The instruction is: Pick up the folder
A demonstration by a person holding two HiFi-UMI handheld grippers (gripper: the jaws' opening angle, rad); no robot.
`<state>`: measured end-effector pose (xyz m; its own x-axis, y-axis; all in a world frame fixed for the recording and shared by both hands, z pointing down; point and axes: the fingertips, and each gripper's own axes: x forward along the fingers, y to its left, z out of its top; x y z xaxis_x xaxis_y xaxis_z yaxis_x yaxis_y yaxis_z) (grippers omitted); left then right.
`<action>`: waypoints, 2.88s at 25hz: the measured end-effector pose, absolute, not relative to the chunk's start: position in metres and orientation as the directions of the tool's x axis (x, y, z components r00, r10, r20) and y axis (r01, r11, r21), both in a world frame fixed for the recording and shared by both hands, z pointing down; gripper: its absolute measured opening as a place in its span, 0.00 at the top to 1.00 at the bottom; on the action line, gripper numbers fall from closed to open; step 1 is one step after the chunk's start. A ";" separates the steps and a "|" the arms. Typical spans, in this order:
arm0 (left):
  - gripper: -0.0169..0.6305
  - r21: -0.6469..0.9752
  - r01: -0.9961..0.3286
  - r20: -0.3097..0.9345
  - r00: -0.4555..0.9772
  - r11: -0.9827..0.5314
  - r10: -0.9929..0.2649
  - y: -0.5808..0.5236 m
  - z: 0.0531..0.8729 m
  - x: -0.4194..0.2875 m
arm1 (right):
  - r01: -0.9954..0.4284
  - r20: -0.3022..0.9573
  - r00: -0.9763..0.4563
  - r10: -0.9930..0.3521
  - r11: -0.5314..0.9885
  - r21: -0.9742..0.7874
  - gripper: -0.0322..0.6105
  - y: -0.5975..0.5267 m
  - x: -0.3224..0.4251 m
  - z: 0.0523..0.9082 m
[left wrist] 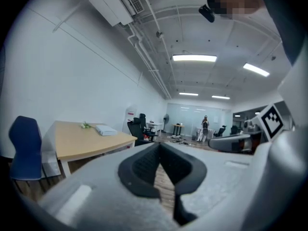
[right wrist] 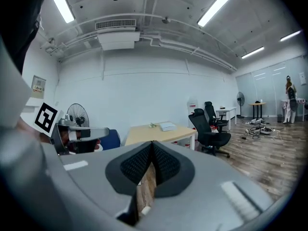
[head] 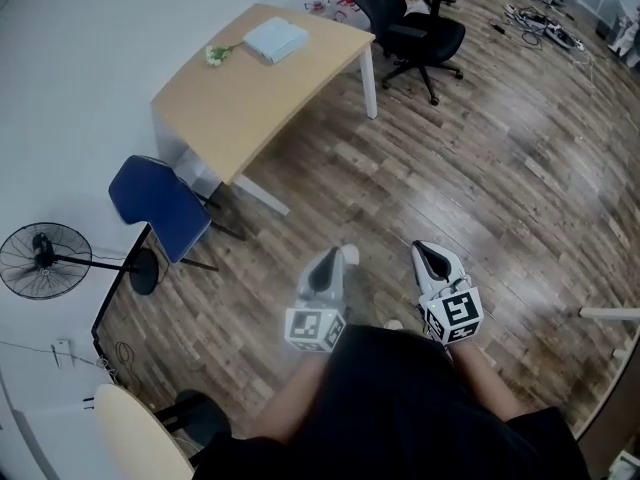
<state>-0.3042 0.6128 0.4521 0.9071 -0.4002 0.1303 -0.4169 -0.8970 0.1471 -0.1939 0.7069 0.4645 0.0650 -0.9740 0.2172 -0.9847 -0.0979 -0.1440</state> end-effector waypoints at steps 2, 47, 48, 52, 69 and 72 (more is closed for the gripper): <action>0.97 0.139 -0.406 0.125 0.912 -0.903 -0.390 0.593 0.453 -0.289 | -0.985 0.245 0.069 -0.967 -0.105 -0.135 0.95 0.690 -0.181 0.474; 0.97 0.245 -0.405 0.163 0.913 -0.881 -0.374 0.072 0.480 -0.153 | -0.997 0.373 0.007 -0.928 -0.036 -0.069 0.95 0.138 -0.020 0.487; 0.97 0.243 -0.412 0.166 0.910 -0.878 -0.381 0.066 0.481 -0.151 | -0.997 0.369 0.001 -0.929 -0.029 -0.071 0.95 0.131 -0.016 0.487; 0.97 0.235 -0.461 0.177 0.886 -0.856 -0.428 0.034 0.486 -0.136 | -0.997 0.346 -0.040 -0.938 0.013 -0.080 0.95 0.091 0.004 0.492; 0.97 0.279 -0.686 0.312 0.727 -0.672 -0.612 -0.171 0.524 0.075 | -0.931 0.338 -0.357 -0.871 0.301 -0.209 0.95 -0.158 0.245 0.517; 0.97 0.293 -0.709 0.338 0.705 -0.642 -0.624 -0.190 0.530 0.091 | -0.924 0.328 -0.373 -0.868 0.316 -0.216 0.95 -0.189 0.276 0.516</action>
